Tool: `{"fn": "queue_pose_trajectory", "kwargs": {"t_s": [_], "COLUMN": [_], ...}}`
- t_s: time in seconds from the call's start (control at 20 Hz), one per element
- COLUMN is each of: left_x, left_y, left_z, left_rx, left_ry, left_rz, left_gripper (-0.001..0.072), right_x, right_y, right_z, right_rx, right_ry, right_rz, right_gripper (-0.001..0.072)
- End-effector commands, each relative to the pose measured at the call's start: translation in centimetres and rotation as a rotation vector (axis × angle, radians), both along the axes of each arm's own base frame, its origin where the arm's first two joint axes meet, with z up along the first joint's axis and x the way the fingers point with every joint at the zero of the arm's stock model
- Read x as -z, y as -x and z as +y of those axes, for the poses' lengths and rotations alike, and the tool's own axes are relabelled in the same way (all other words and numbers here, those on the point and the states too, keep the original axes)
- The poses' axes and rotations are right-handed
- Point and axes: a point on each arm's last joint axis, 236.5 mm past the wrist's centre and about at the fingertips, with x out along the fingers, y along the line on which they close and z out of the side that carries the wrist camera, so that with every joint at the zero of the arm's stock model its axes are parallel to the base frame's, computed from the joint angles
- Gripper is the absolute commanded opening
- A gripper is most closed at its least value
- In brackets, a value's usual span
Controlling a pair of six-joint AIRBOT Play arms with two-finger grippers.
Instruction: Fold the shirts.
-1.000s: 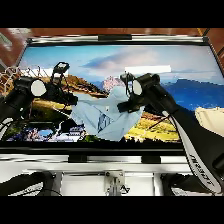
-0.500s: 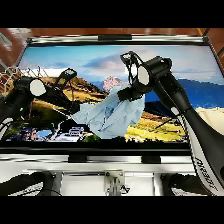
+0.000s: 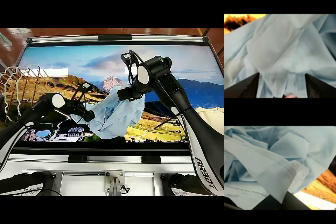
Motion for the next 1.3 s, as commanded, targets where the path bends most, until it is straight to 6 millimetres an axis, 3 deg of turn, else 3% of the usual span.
{"fn": "queue_pose_trajectory", "kwargs": {"t_s": [0.0, 0.15, 0.55, 0.7, 0.9, 1.1, 1.15, 1.2, 1.25], "left_x": [2.1, 2.7, 0.9, 1.4, 2.4, 2.1, 2.1, 2.0, 2.0], "left_y": [-1.3, -1.9, -4.5, -4.2, -3.3, -3.1, -3.1, -3.1, -3.1], "left_z": [-2.3, -2.9, -1.4, -1.3, -2.9, -3.6, -3.6, -3.6, -3.6], "left_rx": [0.005, -0.003, -0.055, -0.058, -0.053, -0.07, -0.071, -0.072, -0.071], "left_ry": [0.013, 0.016, 0.034, 0.033, 0.058, 0.094, 0.096, 0.097, 0.097], "left_rz": [-0.069, -0.088, -0.14, -0.114, -0.07, -0.054, -0.052, -0.051, -0.052], "left_gripper": [0.0662, 0.0581, 0.0605, 0.0608, 0.0606, 0.0588, 0.0537, 0.0403, 0.0317], "right_x": [0.0, 0.0, 0.1, 0.1, 0.1, 0.1, 0.1, 0.1, 0.1], "right_y": [0.1, 0.2, 0.6, 0.6, 0.6, 0.6, 0.6, 0.6, 0.6], "right_z": [0.2, 0.4, 0.2, 0.2, 0.2, 0.2, 0.2, 0.2, 0.2], "right_rx": [0.005, 0.004, 0.004, 0.004, 0.004, 0.004, 0.004, 0.004, 0.004], "right_ry": [-0.012, -0.02, -0.012, -0.012, -0.012, -0.012, -0.012, -0.012, -0.012], "right_rz": [0.007, 0.013, 0.029, 0.028, 0.029, 0.029, 0.029, 0.029, 0.029], "right_gripper": [0.0055, 0.0055, 0.0055, 0.0055, 0.0055, 0.0056, 0.0056, 0.0055, 0.0055]}}
